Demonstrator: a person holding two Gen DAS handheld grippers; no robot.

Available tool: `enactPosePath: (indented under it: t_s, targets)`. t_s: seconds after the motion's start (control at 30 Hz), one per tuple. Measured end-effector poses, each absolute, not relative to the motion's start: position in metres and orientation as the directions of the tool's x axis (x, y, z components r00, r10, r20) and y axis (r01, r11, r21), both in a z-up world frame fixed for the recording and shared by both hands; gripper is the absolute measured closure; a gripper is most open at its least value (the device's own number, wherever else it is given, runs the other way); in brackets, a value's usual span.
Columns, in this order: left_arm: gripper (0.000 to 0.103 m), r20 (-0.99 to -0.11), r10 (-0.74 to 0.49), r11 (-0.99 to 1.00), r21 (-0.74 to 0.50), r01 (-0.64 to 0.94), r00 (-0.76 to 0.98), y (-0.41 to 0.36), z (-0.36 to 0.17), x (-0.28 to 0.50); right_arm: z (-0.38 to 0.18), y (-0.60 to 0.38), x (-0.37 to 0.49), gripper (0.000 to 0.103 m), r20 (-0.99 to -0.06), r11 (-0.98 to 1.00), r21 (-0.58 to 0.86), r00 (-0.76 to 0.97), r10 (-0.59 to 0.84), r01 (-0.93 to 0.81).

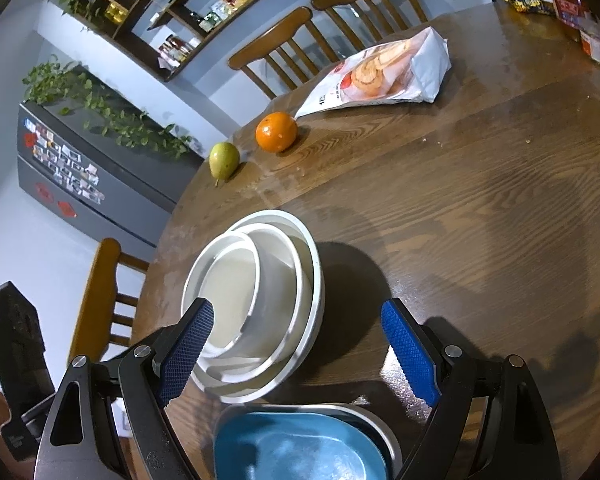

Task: Organize plates and bowls
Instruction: 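Open the right gripper and move it to the rim of the bowl stack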

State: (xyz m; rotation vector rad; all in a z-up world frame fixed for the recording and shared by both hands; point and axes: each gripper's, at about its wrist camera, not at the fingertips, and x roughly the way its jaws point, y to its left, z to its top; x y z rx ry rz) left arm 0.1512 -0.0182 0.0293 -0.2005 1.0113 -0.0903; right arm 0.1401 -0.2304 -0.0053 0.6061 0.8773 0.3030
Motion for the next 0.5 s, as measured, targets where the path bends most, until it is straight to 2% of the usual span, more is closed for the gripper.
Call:
enactPosePath:
  t_s: [0.5]
  targets:
    - [0.021,-0.826,-0.205,0.973,-0.231,0.015,0.525,-0.019,0.03,0.146,-0.013,-0.239,0.144,0.016,-0.601,0.741,0.671,0.599,0.528,0.02]
